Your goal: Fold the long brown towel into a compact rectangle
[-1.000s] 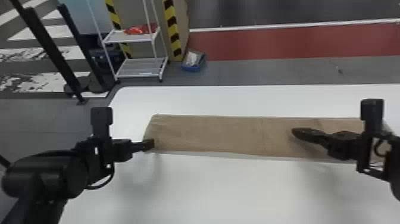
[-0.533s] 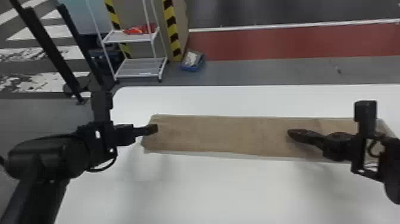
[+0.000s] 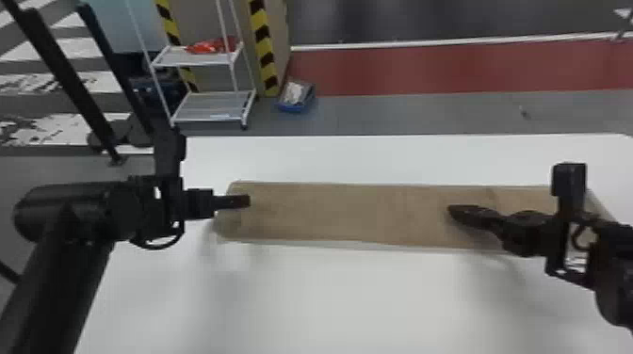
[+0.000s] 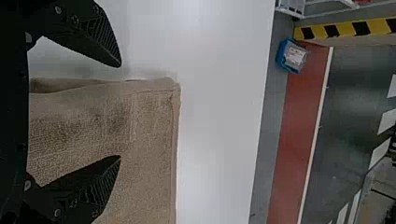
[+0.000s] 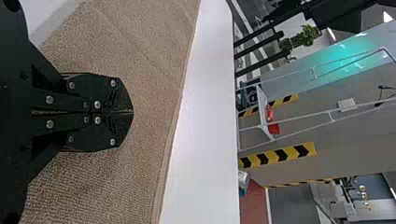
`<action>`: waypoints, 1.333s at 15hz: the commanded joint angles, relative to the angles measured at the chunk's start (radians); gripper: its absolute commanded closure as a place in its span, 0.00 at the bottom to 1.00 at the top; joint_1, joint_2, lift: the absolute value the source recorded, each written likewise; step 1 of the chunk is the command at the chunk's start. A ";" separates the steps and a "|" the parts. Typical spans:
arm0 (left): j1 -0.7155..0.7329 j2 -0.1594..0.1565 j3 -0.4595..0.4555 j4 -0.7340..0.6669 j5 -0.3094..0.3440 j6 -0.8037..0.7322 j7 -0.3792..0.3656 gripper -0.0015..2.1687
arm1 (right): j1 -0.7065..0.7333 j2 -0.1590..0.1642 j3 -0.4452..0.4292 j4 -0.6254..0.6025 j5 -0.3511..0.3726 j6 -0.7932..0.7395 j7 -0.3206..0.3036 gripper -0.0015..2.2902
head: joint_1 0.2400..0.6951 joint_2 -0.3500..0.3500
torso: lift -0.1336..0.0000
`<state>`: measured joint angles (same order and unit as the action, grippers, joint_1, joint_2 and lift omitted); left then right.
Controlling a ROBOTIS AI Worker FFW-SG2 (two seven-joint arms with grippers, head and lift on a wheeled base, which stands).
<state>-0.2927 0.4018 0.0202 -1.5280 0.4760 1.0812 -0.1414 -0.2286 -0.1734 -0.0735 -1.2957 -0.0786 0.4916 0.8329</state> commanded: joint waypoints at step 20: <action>-0.056 0.000 -0.068 0.045 -0.079 0.127 -0.044 0.50 | 0.002 -0.005 0.003 0.009 -0.007 -0.023 0.003 0.83 | 1.00 0.68 | 0.08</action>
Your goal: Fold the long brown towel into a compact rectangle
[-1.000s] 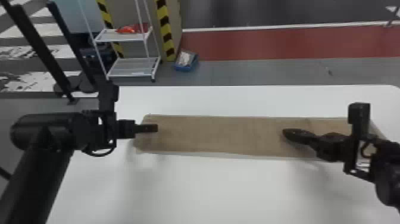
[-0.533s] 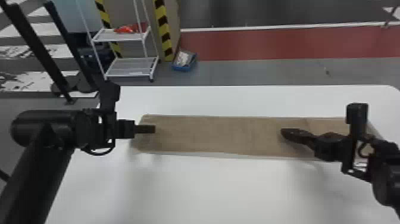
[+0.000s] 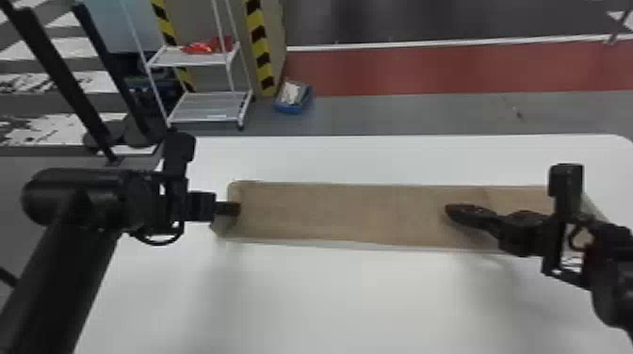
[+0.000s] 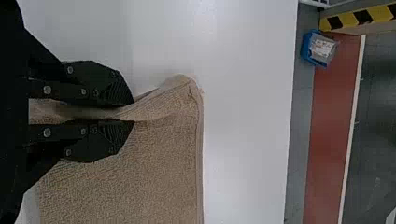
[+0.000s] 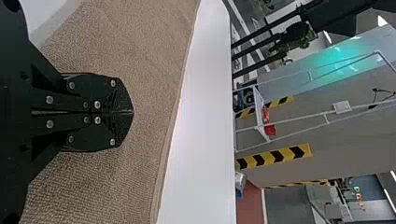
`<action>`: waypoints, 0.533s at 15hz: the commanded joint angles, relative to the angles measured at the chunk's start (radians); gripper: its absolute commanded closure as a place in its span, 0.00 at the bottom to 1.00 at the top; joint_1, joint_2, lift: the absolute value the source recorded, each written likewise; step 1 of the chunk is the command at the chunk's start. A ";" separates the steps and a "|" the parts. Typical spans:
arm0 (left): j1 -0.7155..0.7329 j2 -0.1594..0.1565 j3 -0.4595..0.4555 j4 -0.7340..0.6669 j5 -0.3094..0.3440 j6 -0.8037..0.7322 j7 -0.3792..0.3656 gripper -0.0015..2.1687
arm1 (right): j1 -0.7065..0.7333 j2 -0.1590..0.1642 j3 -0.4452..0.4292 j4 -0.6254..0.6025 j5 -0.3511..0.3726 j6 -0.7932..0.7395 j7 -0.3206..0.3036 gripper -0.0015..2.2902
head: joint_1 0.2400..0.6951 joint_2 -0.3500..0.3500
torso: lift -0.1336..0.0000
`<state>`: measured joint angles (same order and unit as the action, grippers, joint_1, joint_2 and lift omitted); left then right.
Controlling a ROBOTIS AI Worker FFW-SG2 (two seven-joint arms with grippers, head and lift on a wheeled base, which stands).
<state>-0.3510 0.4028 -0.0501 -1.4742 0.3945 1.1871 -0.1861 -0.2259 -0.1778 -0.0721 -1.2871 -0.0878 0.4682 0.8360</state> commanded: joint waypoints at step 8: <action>0.004 -0.002 0.044 -0.146 0.086 0.193 0.000 0.50 | -0.020 0.006 0.025 0.051 0.011 -0.018 -0.002 0.83 | 1.00 0.66 | 0.08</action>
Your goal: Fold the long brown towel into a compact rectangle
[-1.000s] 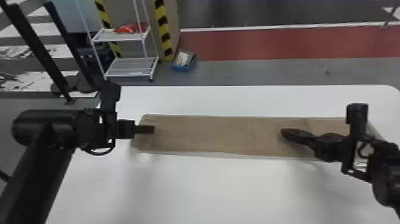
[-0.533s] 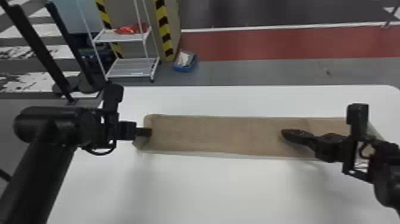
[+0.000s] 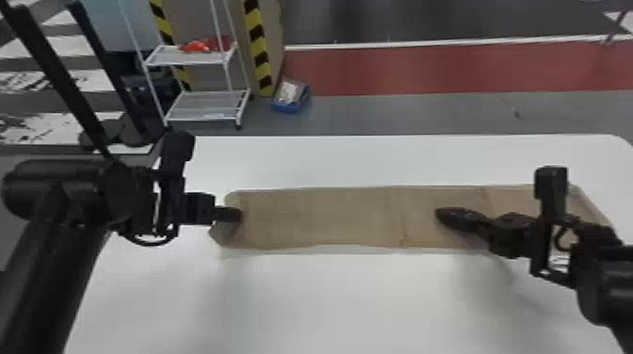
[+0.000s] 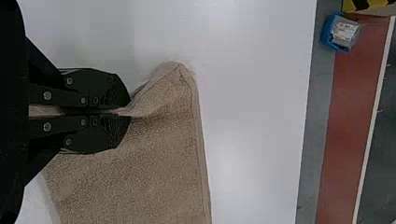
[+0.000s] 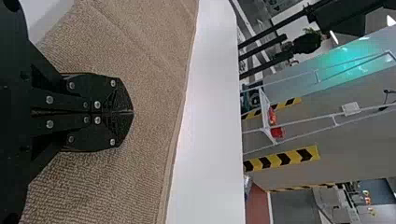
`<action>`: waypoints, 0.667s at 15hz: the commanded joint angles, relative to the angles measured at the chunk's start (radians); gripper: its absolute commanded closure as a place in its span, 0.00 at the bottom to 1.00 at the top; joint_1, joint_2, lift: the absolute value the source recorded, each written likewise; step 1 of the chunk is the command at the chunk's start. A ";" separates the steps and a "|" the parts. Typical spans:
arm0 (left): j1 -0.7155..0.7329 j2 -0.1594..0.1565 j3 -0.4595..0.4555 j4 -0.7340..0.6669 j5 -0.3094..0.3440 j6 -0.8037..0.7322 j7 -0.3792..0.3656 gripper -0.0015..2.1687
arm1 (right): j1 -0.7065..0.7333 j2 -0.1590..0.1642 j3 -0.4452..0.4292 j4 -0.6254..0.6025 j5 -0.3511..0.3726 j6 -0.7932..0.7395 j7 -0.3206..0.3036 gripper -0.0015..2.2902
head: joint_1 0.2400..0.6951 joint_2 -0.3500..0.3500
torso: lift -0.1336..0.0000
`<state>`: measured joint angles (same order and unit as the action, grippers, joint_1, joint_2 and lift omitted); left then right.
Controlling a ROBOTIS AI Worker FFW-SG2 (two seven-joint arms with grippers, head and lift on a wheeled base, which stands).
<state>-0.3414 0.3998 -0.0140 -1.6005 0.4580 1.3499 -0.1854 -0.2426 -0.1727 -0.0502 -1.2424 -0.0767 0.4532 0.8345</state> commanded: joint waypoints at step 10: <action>-0.105 -0.055 0.063 -0.111 0.246 0.190 0.072 0.50 | -0.037 0.027 0.041 0.057 -0.006 -0.030 -0.011 0.83 | 1.00 0.61 | 0.08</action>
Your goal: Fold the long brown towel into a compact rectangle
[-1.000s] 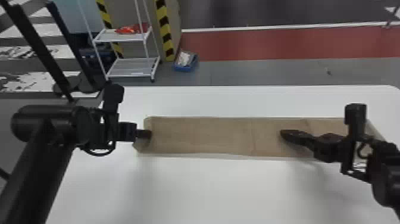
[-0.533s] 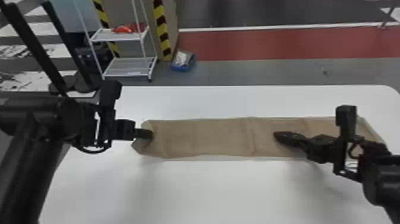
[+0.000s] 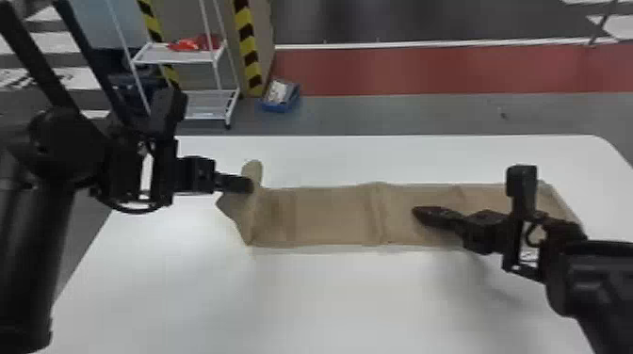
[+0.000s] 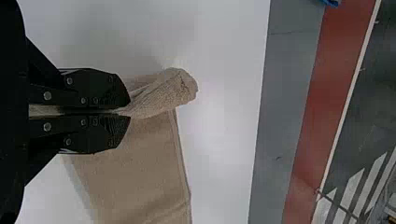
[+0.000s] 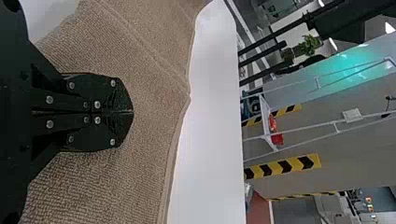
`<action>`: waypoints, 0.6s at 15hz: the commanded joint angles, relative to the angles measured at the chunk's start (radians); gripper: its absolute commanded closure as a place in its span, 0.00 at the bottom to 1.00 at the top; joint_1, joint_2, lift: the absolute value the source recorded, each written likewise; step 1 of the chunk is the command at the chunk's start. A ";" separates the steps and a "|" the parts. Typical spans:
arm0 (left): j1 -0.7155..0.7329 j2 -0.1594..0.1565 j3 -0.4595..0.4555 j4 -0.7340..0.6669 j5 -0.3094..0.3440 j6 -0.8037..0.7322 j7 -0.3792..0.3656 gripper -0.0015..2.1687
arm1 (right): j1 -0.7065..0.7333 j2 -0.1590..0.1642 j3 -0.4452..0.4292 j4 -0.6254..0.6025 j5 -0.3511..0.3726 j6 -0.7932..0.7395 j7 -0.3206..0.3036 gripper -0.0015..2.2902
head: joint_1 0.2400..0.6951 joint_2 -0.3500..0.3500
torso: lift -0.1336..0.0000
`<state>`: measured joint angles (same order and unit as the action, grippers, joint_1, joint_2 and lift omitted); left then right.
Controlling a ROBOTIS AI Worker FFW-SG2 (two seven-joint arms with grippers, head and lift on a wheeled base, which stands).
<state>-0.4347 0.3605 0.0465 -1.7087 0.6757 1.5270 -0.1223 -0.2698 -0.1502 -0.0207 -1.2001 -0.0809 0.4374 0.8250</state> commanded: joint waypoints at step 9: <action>-0.019 -0.203 -0.008 -0.006 0.059 -0.015 0.098 0.50 | -0.019 0.020 0.024 0.030 -0.011 -0.030 -0.010 0.83 | 1.00 0.51 | 0.08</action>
<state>-0.4536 0.1831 0.0450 -1.7177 0.7357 1.5255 -0.0297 -0.2884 -0.1315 0.0035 -1.1721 -0.0907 0.4090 0.8145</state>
